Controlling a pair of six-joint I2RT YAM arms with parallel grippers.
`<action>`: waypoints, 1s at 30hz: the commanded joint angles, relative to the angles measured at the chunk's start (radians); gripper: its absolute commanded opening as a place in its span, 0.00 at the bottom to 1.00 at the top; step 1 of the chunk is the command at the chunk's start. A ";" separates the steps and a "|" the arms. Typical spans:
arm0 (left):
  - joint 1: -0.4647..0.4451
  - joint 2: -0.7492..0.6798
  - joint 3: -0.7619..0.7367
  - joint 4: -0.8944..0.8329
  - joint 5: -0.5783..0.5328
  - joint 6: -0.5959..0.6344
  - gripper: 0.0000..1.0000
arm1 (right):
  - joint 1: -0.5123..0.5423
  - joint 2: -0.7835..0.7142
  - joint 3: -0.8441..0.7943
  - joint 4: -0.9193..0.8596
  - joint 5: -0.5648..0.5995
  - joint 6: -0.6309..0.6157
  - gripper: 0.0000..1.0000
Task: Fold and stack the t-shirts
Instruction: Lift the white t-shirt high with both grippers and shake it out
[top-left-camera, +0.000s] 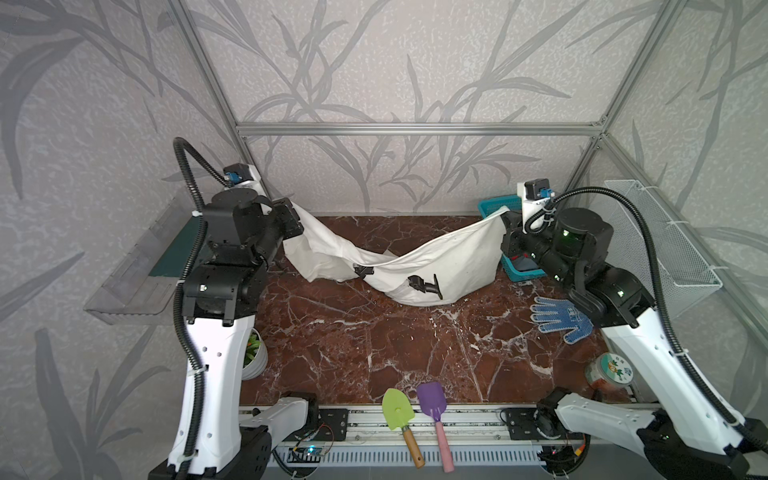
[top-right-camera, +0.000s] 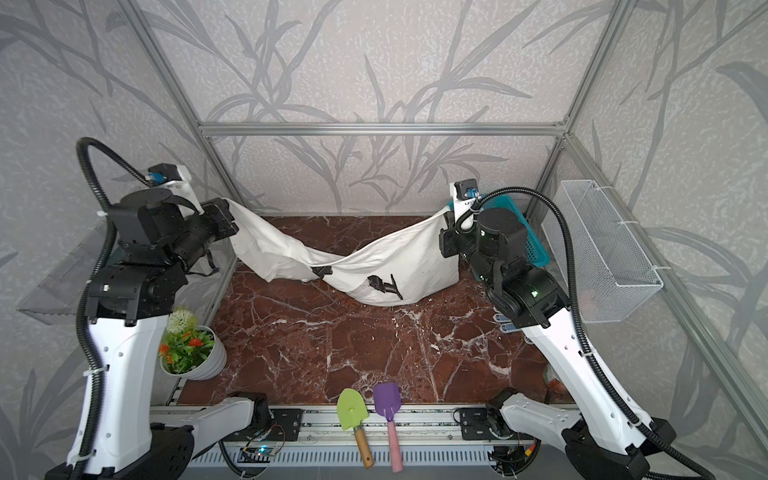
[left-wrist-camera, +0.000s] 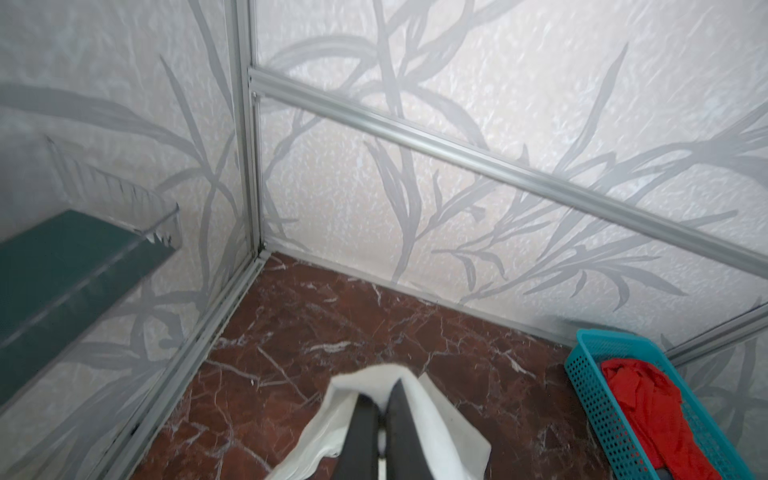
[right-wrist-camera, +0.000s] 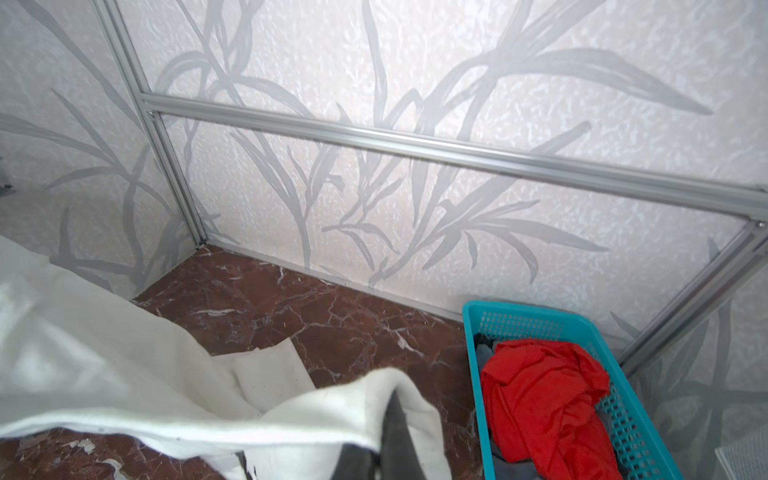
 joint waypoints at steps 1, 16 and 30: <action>0.006 0.002 0.145 -0.012 -0.037 0.055 0.00 | -0.003 -0.039 0.029 0.191 -0.044 -0.074 0.00; 0.004 -0.081 0.341 0.077 -0.033 0.125 0.00 | 0.019 -0.178 -0.034 0.438 -0.172 -0.052 0.00; -0.005 -0.107 0.453 0.154 0.027 0.114 0.00 | 0.018 -0.220 0.054 0.423 -0.208 -0.025 0.00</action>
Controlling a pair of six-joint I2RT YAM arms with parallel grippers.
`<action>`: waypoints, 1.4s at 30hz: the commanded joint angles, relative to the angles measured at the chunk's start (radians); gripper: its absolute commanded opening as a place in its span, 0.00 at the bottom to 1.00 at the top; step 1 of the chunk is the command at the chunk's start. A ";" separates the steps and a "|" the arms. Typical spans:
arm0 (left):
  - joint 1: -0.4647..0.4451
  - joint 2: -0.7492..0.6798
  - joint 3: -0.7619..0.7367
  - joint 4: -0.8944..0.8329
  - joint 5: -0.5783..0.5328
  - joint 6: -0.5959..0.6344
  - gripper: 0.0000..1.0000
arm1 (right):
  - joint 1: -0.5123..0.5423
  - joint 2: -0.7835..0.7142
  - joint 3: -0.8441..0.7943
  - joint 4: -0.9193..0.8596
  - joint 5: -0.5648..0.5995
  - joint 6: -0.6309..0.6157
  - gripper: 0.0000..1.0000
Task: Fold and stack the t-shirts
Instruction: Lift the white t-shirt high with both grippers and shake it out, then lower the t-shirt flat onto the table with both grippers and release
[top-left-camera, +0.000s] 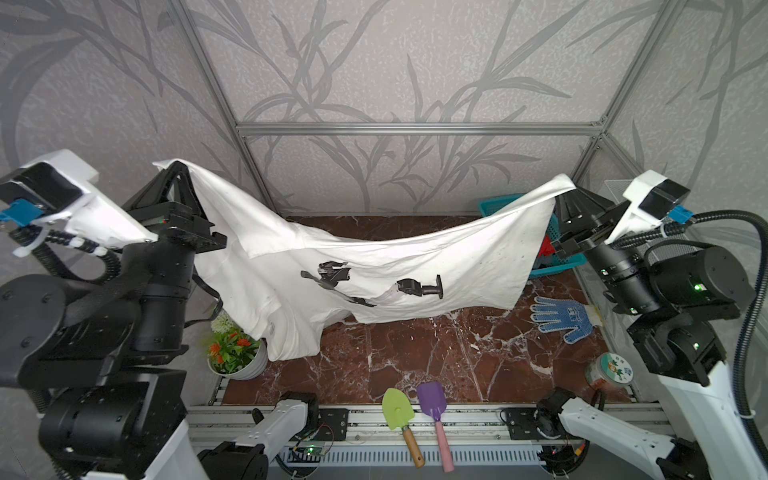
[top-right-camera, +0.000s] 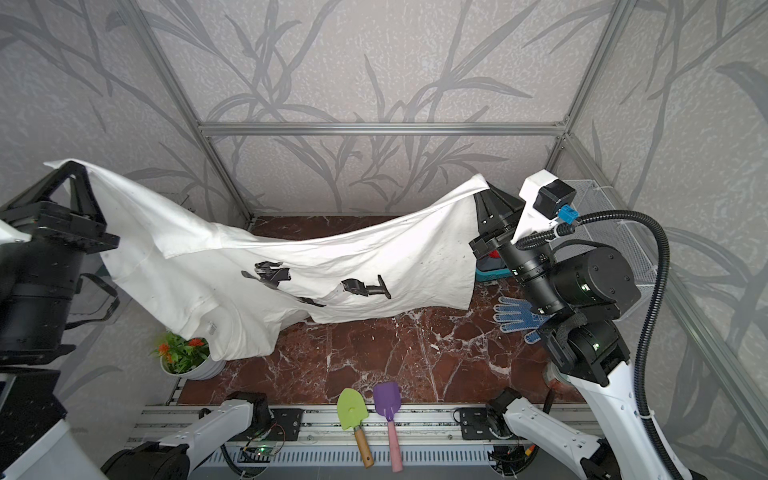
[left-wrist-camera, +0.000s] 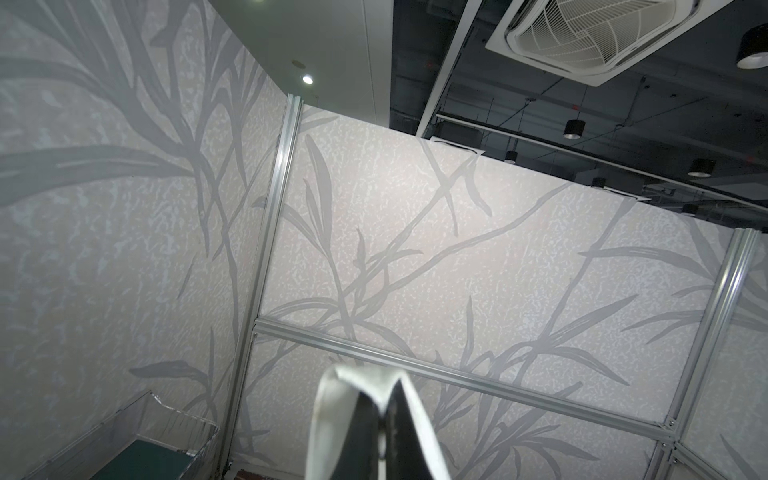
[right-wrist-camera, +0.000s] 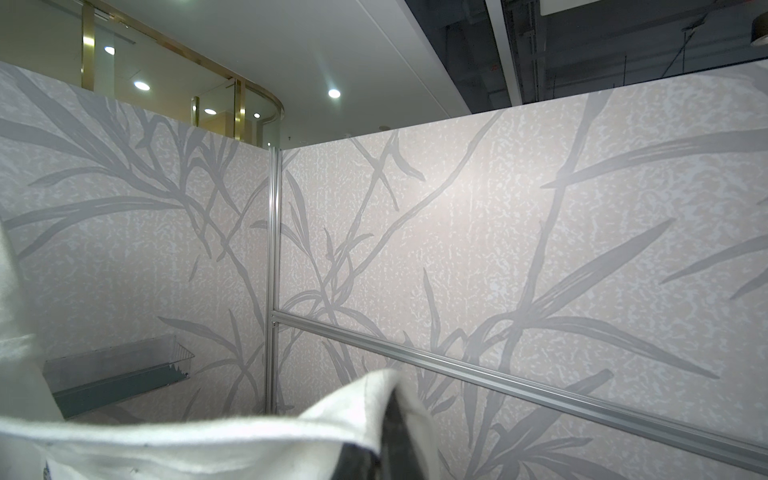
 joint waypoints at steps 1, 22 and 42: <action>-0.003 0.005 0.045 0.076 0.027 0.011 0.00 | 0.004 -0.008 0.054 0.057 -0.005 0.003 0.00; -0.003 -0.064 -0.686 0.132 -0.164 -0.035 0.00 | 0.003 0.017 -0.442 0.076 0.211 0.033 0.00; -0.004 -0.304 -1.143 0.096 -0.158 -0.162 0.00 | 0.004 -0.097 -0.719 0.008 0.284 0.133 0.00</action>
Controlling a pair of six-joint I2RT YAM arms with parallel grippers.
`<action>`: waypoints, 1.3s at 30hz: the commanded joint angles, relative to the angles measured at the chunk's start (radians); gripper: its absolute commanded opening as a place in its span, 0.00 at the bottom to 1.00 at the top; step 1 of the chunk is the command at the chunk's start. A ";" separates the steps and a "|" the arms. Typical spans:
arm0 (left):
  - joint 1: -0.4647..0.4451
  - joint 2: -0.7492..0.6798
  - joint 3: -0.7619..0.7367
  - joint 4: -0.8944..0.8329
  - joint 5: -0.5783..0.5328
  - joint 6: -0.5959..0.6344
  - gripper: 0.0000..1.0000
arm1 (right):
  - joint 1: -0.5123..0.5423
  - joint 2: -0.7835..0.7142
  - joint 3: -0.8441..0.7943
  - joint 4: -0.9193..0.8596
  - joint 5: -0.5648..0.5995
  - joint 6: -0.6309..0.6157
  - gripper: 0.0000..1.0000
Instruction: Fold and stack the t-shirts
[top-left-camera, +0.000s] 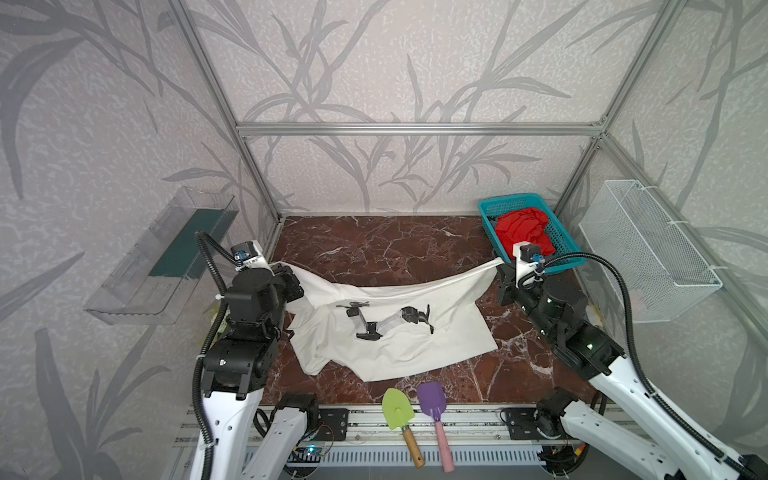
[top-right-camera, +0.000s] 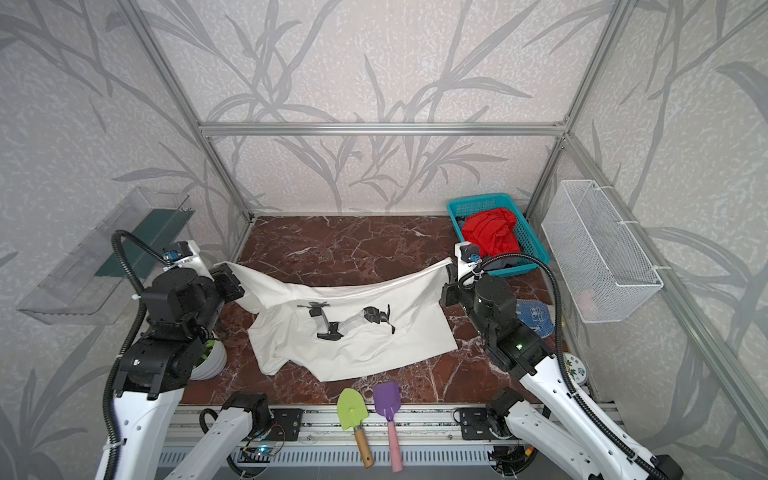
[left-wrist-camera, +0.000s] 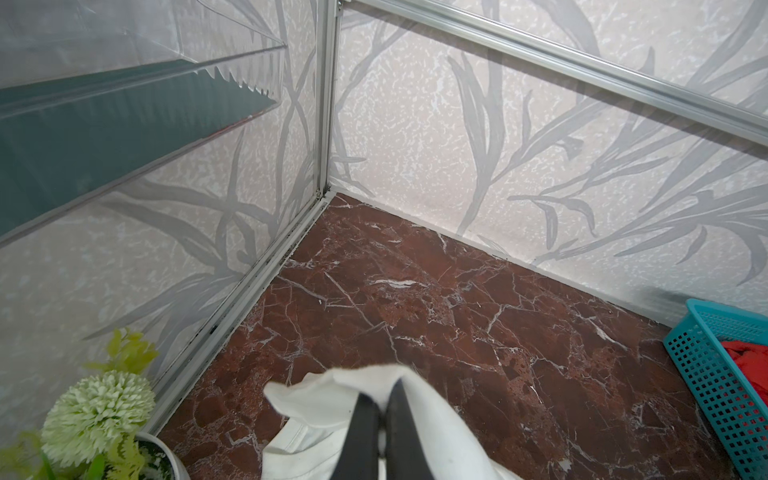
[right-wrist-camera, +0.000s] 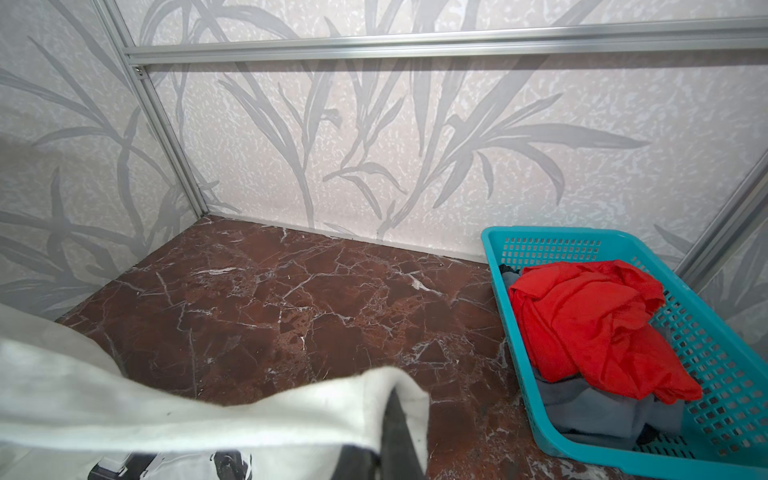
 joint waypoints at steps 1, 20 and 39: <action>-0.001 0.048 -0.005 0.055 -0.003 -0.024 0.00 | 0.004 0.046 0.022 0.051 0.050 -0.019 0.00; 0.081 1.342 1.000 -0.178 0.049 -0.065 0.15 | -0.233 1.094 0.663 0.184 -0.041 -0.072 0.25; 0.012 1.160 0.390 0.130 0.245 -0.117 0.52 | -0.009 0.681 0.107 -0.008 -0.101 0.108 0.93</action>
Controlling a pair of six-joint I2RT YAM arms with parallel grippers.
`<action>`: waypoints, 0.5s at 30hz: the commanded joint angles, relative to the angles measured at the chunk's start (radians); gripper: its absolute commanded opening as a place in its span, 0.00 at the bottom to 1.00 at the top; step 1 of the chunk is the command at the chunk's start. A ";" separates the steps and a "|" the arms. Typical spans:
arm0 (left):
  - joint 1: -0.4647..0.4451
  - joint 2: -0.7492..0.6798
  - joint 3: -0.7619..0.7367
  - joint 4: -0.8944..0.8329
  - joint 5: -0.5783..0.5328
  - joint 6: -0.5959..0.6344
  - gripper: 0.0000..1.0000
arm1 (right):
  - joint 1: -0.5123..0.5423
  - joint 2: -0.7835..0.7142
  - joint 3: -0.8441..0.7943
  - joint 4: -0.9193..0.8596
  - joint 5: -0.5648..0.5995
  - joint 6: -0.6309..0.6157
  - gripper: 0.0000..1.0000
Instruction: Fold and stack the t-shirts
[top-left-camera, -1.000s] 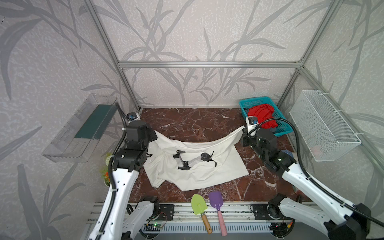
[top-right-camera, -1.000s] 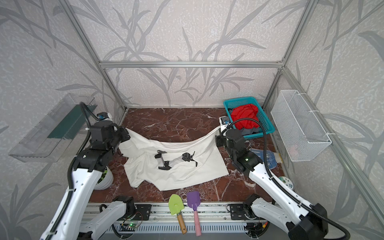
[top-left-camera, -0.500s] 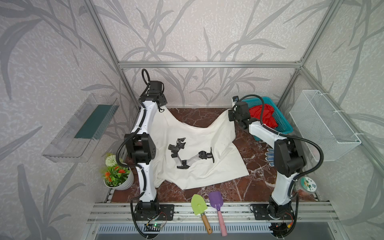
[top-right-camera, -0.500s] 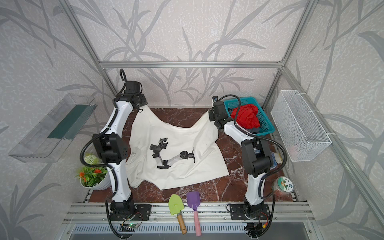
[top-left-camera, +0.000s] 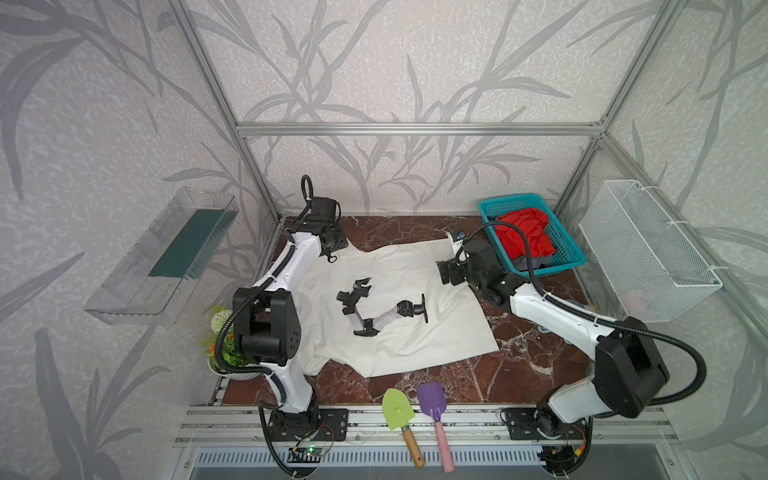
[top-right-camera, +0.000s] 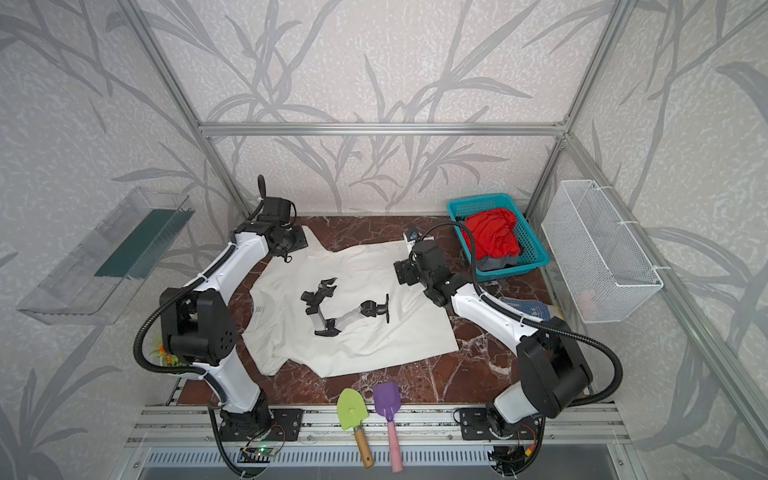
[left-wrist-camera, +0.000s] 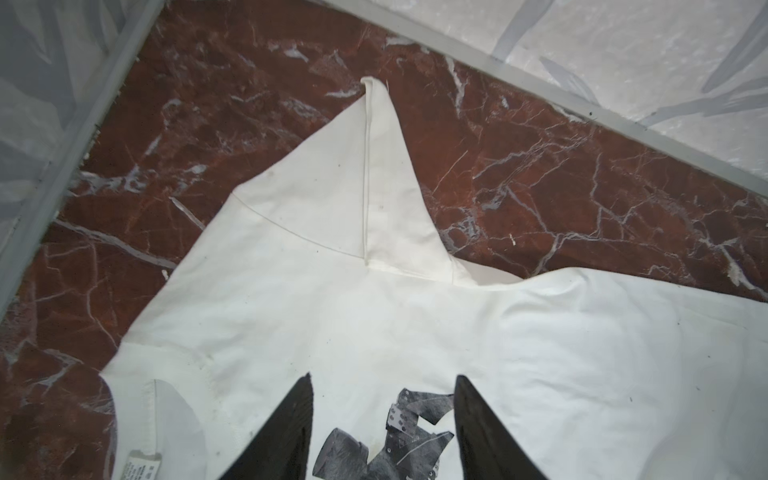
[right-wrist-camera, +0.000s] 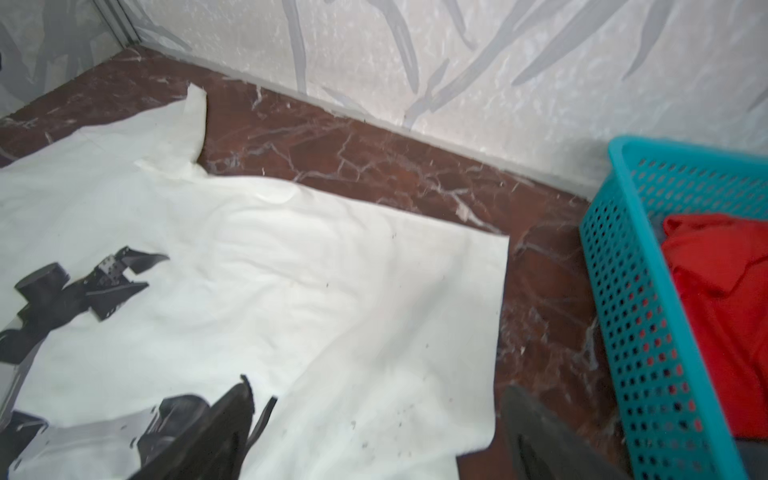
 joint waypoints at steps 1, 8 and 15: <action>0.010 0.094 -0.026 0.072 0.057 -0.040 0.51 | 0.001 -0.031 -0.115 -0.105 -0.026 0.120 0.93; 0.010 0.219 0.047 0.109 0.059 -0.059 0.43 | 0.004 -0.124 -0.306 -0.127 -0.053 0.226 0.92; 0.014 0.338 0.176 0.059 0.038 -0.062 0.39 | 0.005 -0.129 -0.338 -0.188 -0.037 0.244 0.92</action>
